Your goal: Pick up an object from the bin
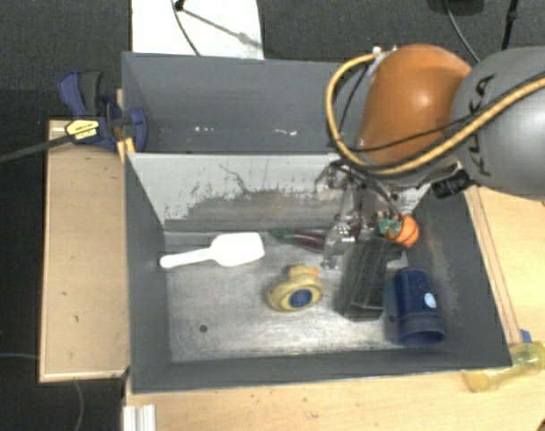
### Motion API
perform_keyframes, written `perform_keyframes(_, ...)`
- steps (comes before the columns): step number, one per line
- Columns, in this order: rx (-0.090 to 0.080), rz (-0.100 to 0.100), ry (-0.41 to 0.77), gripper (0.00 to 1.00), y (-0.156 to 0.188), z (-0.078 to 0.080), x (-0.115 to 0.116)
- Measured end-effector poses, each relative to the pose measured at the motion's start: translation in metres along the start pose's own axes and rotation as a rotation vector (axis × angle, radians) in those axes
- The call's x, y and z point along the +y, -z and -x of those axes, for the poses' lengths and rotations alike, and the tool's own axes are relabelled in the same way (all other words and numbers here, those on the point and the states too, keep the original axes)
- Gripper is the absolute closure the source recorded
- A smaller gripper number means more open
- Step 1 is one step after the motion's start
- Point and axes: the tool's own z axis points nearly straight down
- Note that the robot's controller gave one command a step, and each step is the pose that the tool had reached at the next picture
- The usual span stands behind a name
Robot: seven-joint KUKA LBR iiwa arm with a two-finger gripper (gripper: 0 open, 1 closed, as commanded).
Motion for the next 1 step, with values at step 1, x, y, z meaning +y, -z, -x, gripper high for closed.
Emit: perform_keyframes(1, 0.0, 0.0, 0.0, 0.0, 0.0, 0.0, 0.0)
